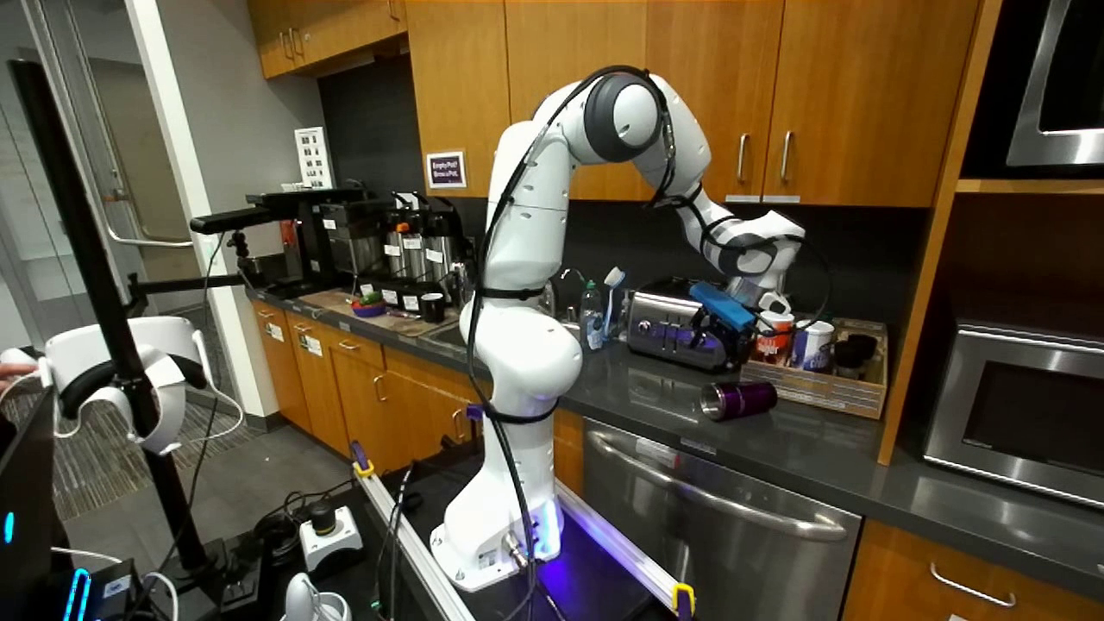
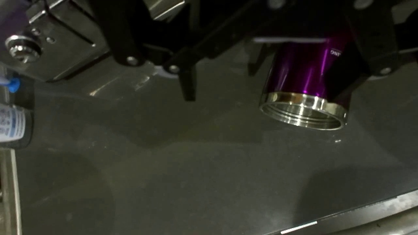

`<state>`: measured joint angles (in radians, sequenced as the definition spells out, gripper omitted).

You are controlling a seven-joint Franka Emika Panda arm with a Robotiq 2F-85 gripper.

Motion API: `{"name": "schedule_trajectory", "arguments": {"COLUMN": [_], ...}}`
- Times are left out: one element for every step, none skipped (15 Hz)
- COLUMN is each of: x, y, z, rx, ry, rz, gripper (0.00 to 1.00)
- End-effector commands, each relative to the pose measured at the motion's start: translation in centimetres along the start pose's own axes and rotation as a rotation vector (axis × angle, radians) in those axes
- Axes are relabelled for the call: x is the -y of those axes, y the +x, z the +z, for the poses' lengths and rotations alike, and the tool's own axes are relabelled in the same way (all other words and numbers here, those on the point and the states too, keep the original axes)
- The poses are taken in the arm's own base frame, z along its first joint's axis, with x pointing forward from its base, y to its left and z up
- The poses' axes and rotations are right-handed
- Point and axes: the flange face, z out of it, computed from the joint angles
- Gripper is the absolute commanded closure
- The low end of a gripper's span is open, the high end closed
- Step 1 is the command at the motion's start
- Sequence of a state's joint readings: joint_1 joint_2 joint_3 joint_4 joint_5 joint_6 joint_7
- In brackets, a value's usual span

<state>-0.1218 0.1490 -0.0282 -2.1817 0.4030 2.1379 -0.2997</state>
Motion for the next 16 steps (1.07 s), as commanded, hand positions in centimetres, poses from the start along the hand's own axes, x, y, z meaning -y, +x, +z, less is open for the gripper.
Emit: {"name": "schedule_trajectory", "arguments": {"x": [-0.5,-0.6,-0.5,-0.4,-0.4,-0.2,-0.1,0.0,0.1,0.2,0.4,0.5,0.7,0.8,0.9,1.0], "y": [1.1,1.3,1.6,1.8,1.9,2.2,2.3,2.5,2.6,2.7,2.8,2.8,2.9,2.9,3.0,3.1], "z": [-0.5,-0.3,-0.2,-0.1,0.1,0.3,0.6,0.8,1.1,1.3,1.4,1.6,1.8,1.9,2.0,2.1], "rx": [-0.055,-0.066,-0.079,-0.100,-0.114,-0.125,-0.136,-0.146,-0.149,-0.157,-0.162,-0.171,-0.176,-0.181,-0.184,-0.190], "ry": [0.006,-0.010,-0.021,-0.035,-0.049,-0.067,-0.087,-0.105,-0.121,-0.136,-0.149,-0.163,-0.174,-0.185,-0.191,-0.197], "rz": [0.180,0.214,0.245,0.271,0.286,0.294,0.303,0.308,0.314,0.318,0.316,0.313,0.306,0.306,0.304,0.299], "gripper": [0.00,0.00,0.00,0.00,0.00,0.00,0.00,0.00,0.00,0.00,0.00,0.00,0.00,0.00,0.00,0.00]}}
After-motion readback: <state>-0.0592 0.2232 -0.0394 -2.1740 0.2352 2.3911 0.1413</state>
